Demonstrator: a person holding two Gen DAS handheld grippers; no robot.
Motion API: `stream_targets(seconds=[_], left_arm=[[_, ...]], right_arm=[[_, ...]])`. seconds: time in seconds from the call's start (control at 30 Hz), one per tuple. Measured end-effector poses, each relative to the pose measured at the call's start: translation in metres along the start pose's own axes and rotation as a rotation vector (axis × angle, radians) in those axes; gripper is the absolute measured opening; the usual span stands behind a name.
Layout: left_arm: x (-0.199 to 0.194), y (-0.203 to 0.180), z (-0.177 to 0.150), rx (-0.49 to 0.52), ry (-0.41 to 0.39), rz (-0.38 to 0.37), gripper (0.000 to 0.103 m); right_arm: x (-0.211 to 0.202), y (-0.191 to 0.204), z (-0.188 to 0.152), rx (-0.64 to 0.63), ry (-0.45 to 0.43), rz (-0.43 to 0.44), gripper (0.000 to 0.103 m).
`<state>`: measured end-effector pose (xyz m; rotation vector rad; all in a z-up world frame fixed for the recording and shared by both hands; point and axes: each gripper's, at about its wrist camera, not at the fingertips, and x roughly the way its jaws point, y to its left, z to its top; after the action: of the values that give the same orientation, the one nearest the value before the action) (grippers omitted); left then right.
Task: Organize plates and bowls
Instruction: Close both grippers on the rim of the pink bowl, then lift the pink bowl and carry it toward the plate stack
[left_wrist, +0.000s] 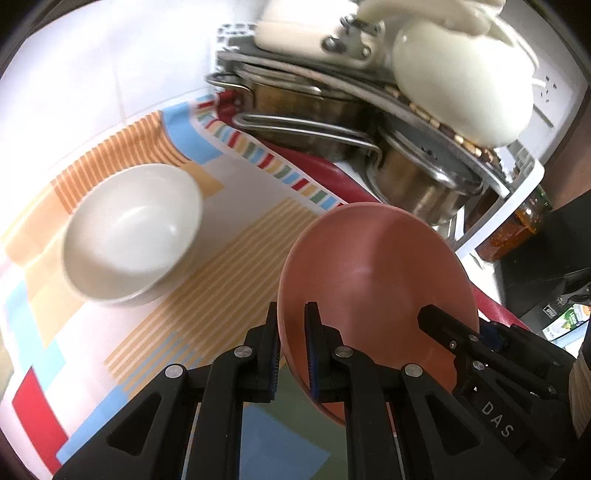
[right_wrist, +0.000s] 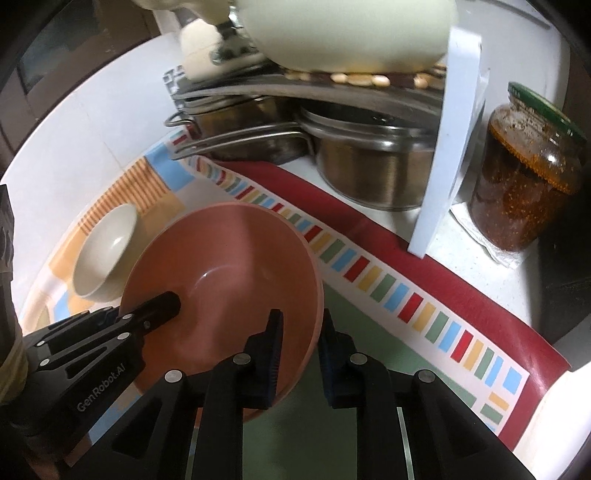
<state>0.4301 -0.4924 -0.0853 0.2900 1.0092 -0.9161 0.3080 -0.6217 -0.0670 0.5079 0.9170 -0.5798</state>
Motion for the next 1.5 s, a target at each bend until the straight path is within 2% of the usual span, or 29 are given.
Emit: stream_targets(seconds=[0.27,0.77,1.27,1.5], left_arm=[[-0.046,0.019,-0.024,-0.058,-0.053,0.047,0.014],[-0.123,0.067,-0.090,-0.212,-0.111,0.147,0.014],[-0.167,0.118,-0.166,-0.357,-0.111,0.227,0.015],[-0.176,0.142,-0.190,-0.417,-0.094,0.263,0.015]], right_arm=[[-0.027,0.026,-0.011,-0.074,-0.009,0.051,0.020],[-0.066,0.087,-0.048,-0.225,-0.004,0.166,0.020],[-0.081,0.150,-0.098,-0.391,0.038,0.257,0.020],[-0.077,0.180,-0.122,-0.453,0.077,0.298,0.020]])
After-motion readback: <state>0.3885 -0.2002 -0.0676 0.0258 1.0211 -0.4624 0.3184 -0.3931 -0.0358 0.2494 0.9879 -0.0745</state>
